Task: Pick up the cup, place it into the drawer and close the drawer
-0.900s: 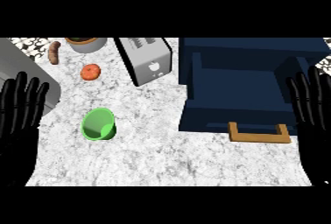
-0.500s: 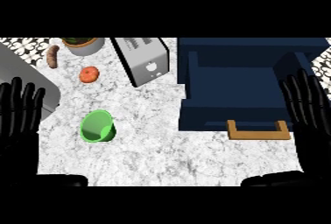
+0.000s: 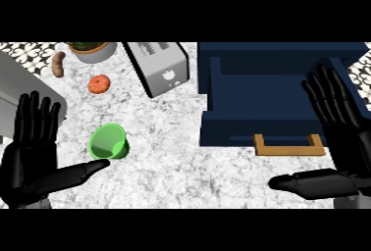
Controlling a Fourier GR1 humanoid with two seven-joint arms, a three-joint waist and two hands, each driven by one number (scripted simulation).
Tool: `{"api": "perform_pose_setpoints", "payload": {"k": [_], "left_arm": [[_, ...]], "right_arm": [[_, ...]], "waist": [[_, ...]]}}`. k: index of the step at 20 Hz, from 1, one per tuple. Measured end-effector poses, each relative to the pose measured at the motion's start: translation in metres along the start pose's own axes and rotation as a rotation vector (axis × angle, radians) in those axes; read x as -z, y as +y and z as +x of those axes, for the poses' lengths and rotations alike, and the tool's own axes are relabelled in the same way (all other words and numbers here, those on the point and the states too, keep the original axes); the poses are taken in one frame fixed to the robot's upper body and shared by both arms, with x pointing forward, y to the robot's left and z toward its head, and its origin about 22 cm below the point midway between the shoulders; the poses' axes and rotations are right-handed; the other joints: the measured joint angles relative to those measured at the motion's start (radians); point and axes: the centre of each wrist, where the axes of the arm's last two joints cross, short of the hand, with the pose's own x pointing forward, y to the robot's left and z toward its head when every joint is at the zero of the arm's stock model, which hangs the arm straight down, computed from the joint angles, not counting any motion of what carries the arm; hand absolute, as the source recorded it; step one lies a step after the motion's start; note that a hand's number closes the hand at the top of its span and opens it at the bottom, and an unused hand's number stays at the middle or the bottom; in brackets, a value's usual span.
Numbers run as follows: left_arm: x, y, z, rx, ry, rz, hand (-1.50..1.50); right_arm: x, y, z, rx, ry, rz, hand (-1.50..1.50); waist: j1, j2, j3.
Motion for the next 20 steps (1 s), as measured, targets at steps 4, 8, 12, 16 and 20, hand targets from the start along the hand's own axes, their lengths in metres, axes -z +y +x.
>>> {"api": "perform_pose_setpoints", "payload": {"k": [4, 8, 12, 16, 20], "left_arm": [[0.002, 0.006, -0.02, 0.013, 0.05, 0.029, -1.5], [0.0, 0.025, -0.049, 0.031, 0.088, 0.056, -1.5], [-0.004, 0.036, -0.075, 0.056, 0.126, 0.084, -1.5], [-0.01, 0.044, -0.103, 0.082, 0.16, 0.109, -1.5], [-0.013, 0.061, -0.12, 0.09, 0.189, 0.121, -1.5]], "right_arm": [[0.01, 0.0, -0.009, 0.0, 0.004, 0.004, -1.5], [0.014, -0.002, -0.008, -0.005, -0.013, 0.011, -1.5], [0.015, -0.008, -0.009, -0.017, -0.021, 0.013, -1.5], [0.021, -0.002, -0.011, -0.021, -0.029, 0.009, -1.5], [0.026, -0.006, -0.007, -0.021, -0.032, 0.004, -1.5]], "waist": [[0.0, 0.0, 0.0], [-0.001, 0.0, 0.0], [-0.002, 0.0, 0.0], [-0.002, 0.0, 0.0], [-0.002, 0.0, 0.0]]}}
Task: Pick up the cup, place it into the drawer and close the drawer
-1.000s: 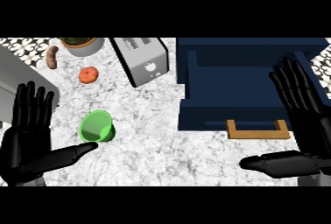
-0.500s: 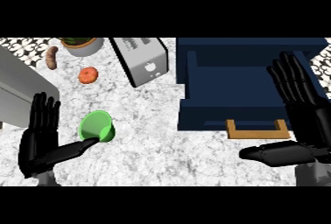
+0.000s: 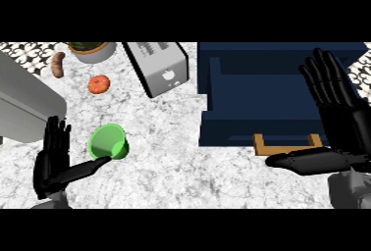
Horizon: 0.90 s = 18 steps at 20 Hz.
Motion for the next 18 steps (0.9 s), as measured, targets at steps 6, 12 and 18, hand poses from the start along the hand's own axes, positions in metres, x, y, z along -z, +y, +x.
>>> {"api": "perform_pose_setpoints", "payload": {"k": [6, 12, 18], "left_arm": [[-0.013, 0.014, -0.045, 0.012, 0.023, 0.012, -1.5], [-0.014, 0.022, -0.079, 0.02, 0.025, 0.017, -1.5], [-0.012, 0.024, -0.101, 0.009, -0.006, 0.025, -1.5]], "right_arm": [[-0.001, -0.009, 0.002, -0.001, -0.004, 0.001, -1.5], [0.001, -0.013, 0.003, 0.0, -0.008, -0.002, -1.5], [0.007, -0.015, 0.013, 0.002, -0.004, 0.01, -1.5]], "waist": [[-0.002, 0.0, 0.0], [-0.004, 0.001, -0.001], [-0.008, 0.002, -0.001]]}}
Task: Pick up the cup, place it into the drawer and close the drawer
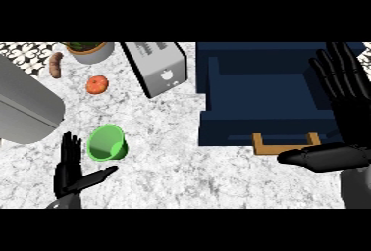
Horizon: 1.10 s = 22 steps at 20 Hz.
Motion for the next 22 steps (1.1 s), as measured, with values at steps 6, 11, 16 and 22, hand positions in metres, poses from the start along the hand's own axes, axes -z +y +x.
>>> {"api": "perform_pose_setpoints", "payload": {"k": [6, 11, 16, 22], "left_arm": [[0.0, -0.005, -0.008, 0.003, -0.007, -0.006, -1.5], [0.0, -0.005, -0.01, 0.013, -0.006, -0.017, -1.5], [0.01, -0.014, -0.006, -0.013, -0.007, -0.037, -1.5], [0.021, -0.029, -0.002, -0.113, -0.016, -0.096, 1.5]], "right_arm": [[0.002, -0.009, -0.003, -0.004, 0.002, 0.002, -1.5], [0.001, -0.002, -0.004, -0.003, -0.005, -0.001, -1.5], [0.003, -0.002, 0.002, 0.002, 0.0, 0.001, -1.5], [0.001, -0.008, 0.003, 0.003, -0.001, 0.006, -1.5]], "waist": [[-0.001, -0.002, 0.009], [-0.005, -0.002, 0.014], [-0.008, 0.001, 0.006], [-0.018, 0.006, 0.0]]}}
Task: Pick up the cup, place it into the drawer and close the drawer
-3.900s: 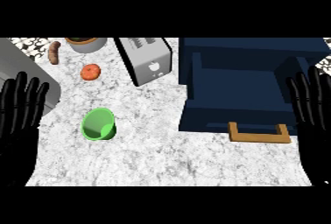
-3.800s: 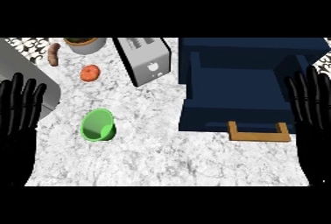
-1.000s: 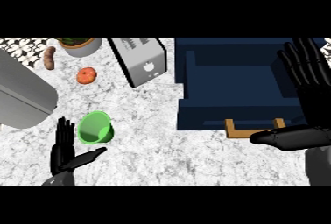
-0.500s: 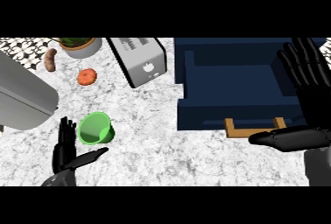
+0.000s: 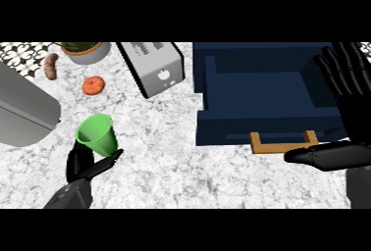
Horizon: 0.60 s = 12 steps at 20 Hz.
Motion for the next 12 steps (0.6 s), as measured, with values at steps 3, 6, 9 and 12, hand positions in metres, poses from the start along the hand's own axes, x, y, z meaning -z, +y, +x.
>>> {"api": "perform_pose_setpoints", "payload": {"k": [3, 6, 9, 12], "left_arm": [[0.003, -0.007, 0.0, 0.004, -0.039, -0.021, 1.5], [0.008, -0.009, 0.003, 0.068, -0.105, 0.016, 1.5], [0.014, -0.012, 0.006, 0.137, -0.151, 0.044, 1.5], [0.012, -0.017, 0.004, 0.171, -0.169, 0.032, 1.5]], "right_arm": [[0.002, -0.002, 0.002, -0.009, 0.006, 0.007, -1.5], [0.001, -0.005, 0.0, -0.016, 0.012, 0.007, -1.5], [0.006, -0.001, 0.001, -0.013, 0.009, 0.001, -1.5], [0.005, -0.001, -0.001, -0.01, 0.009, 0.0, -1.5]], "waist": [[0.001, 0.0, -0.001], [0.001, 0.002, -0.001], [0.001, 0.003, -0.001], [0.001, 0.002, -0.001]]}}
